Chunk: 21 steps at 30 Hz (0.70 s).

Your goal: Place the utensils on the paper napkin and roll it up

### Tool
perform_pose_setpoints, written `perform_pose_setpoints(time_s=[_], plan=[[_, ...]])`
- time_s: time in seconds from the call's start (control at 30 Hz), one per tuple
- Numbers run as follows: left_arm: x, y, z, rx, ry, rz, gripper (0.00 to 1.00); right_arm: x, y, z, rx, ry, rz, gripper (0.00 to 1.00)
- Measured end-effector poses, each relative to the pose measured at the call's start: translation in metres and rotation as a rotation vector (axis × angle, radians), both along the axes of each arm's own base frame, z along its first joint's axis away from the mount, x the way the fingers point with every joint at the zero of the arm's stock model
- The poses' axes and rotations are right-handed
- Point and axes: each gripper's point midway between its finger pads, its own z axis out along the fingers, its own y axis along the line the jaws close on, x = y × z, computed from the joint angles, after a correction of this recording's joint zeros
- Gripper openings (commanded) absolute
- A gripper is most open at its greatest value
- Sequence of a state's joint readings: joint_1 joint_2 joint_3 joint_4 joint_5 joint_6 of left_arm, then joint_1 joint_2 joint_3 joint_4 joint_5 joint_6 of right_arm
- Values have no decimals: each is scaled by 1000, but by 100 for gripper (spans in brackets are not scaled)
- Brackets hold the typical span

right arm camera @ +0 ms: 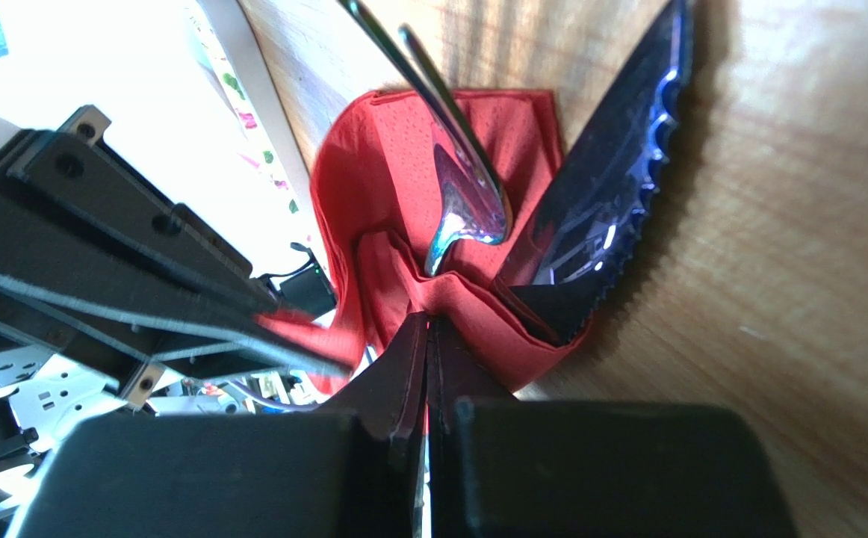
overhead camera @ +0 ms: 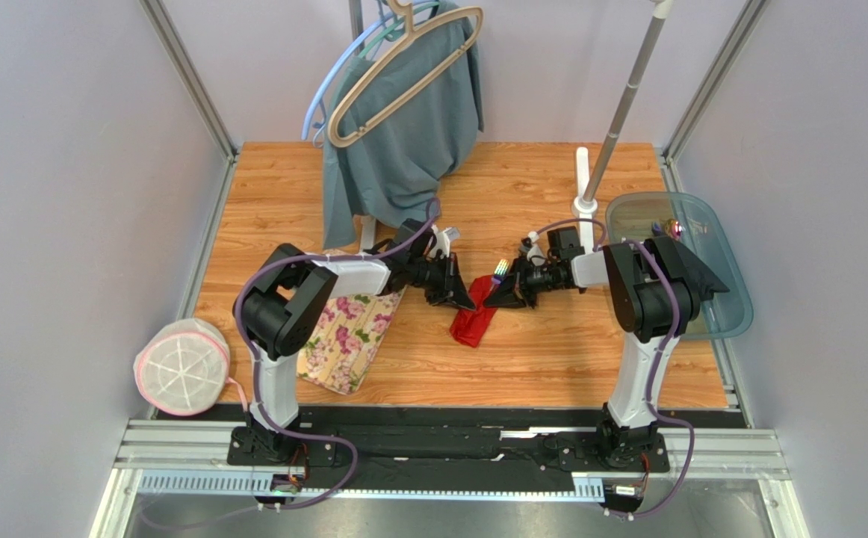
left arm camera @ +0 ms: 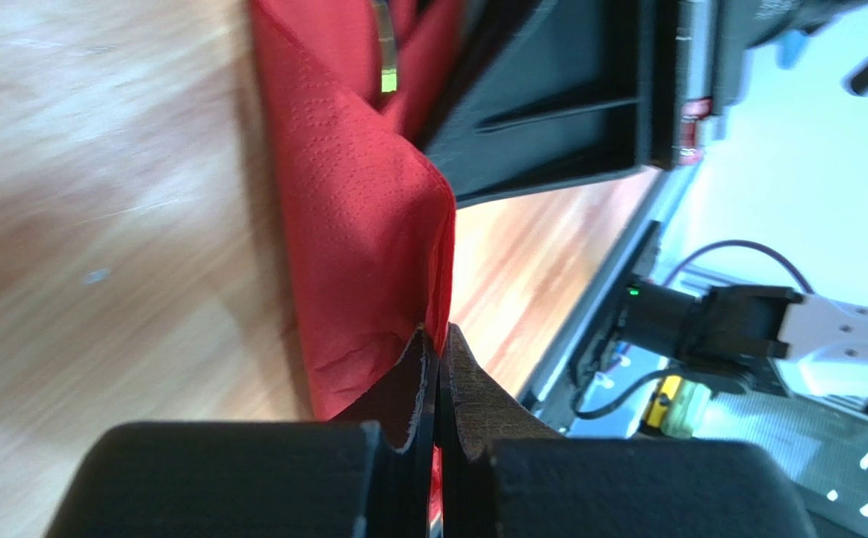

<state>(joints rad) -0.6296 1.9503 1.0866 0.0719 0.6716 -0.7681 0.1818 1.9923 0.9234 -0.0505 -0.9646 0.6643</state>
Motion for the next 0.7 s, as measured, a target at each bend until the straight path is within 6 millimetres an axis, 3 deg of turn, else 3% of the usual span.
perform_pose_setpoints(time_s=[0.47,0.7], plan=[[-20,-28,23,-150,14,-54,0,0,0,0,-1,1,0,0],[-24,-37,23,-198,3,-77,1,0,0,0,-2,1,0,0]])
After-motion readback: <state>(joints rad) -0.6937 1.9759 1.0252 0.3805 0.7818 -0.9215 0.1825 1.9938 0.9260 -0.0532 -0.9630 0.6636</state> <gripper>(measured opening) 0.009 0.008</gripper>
